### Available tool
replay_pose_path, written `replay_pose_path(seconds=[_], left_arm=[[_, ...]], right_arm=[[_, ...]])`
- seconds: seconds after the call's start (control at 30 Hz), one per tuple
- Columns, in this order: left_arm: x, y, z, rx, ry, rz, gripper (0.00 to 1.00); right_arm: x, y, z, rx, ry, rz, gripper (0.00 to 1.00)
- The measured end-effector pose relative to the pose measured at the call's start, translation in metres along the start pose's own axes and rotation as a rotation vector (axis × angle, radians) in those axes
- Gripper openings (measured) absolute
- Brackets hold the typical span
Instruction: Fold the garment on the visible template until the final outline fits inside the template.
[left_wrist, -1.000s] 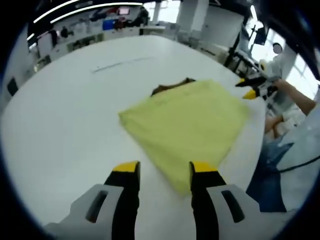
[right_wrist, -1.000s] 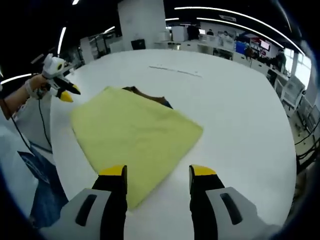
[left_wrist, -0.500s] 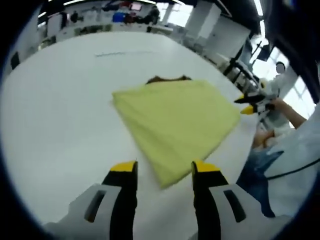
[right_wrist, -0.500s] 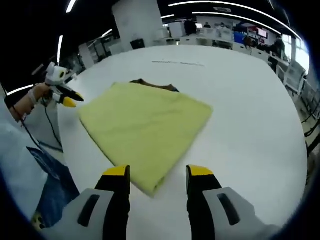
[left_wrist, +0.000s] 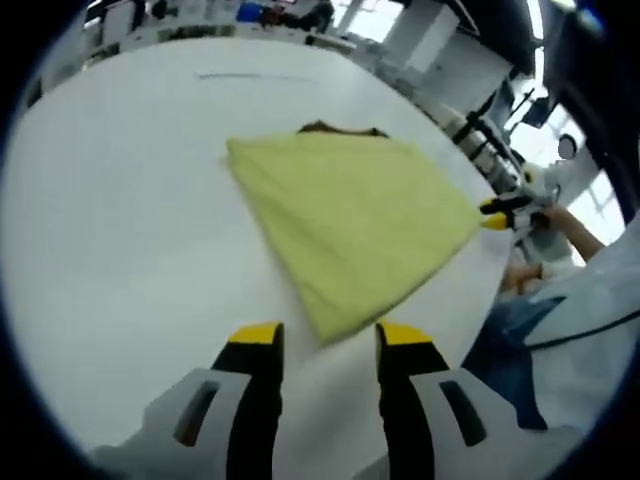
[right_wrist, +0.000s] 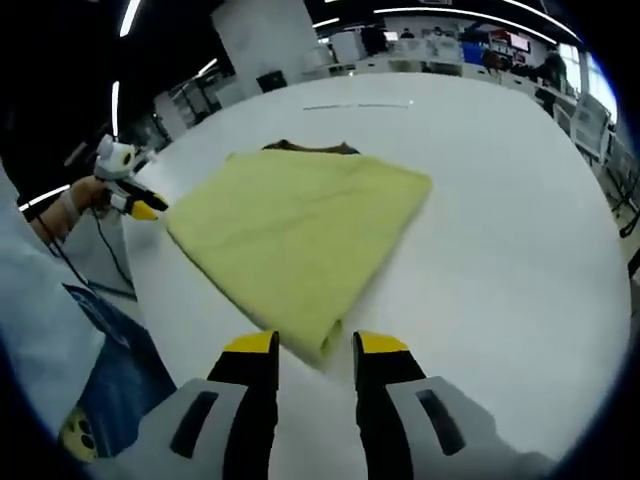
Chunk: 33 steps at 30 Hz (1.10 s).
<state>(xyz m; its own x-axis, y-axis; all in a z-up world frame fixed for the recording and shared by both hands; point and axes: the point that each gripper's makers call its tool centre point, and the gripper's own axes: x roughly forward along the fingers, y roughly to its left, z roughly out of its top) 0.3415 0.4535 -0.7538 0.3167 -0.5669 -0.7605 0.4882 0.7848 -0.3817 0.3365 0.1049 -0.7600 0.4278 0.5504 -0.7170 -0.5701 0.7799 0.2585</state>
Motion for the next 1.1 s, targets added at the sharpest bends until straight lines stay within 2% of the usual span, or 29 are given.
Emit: replay_pose_path(seconds=[0.1, 0.2, 0.37, 0.6, 0.73, 0.8, 1.1], left_arm=[[0.000, 0.000, -0.001, -0.008, -0.005, -0.006, 0.32], [0.003, 0.001, 0.001, -0.025, -0.022, -0.009, 0.27], [0.010, -0.005, -0.001, -0.032, -0.014, -0.043, 0.17], [0.006, -0.009, 0.005, -0.040, -0.030, -0.058, 0.09], [0.007, -0.009, 0.006, -0.049, -0.032, -0.055, 0.01], [0.008, -0.006, 0.010, -0.054, -0.057, -0.037, 0.00], [0.007, -0.004, 0.008, -0.060, -0.046, -0.032, 0.00]], right_arm=[[0.000, 0.000, -0.001, 0.013, 0.002, 0.002, 0.23], [0.000, 0.003, -0.001, 0.023, -0.002, 0.009, 0.22], [0.000, 0.005, -0.001, 0.036, -0.002, 0.020, 0.18], [-0.002, 0.004, 0.002, 0.043, -0.014, 0.018, 0.15], [-0.001, 0.005, 0.001, 0.056, -0.012, 0.025, 0.11], [-0.001, 0.005, 0.000, 0.059, -0.012, 0.029, 0.10], [-0.006, 0.004, 0.002, 0.065, -0.011, 0.034, 0.08]])
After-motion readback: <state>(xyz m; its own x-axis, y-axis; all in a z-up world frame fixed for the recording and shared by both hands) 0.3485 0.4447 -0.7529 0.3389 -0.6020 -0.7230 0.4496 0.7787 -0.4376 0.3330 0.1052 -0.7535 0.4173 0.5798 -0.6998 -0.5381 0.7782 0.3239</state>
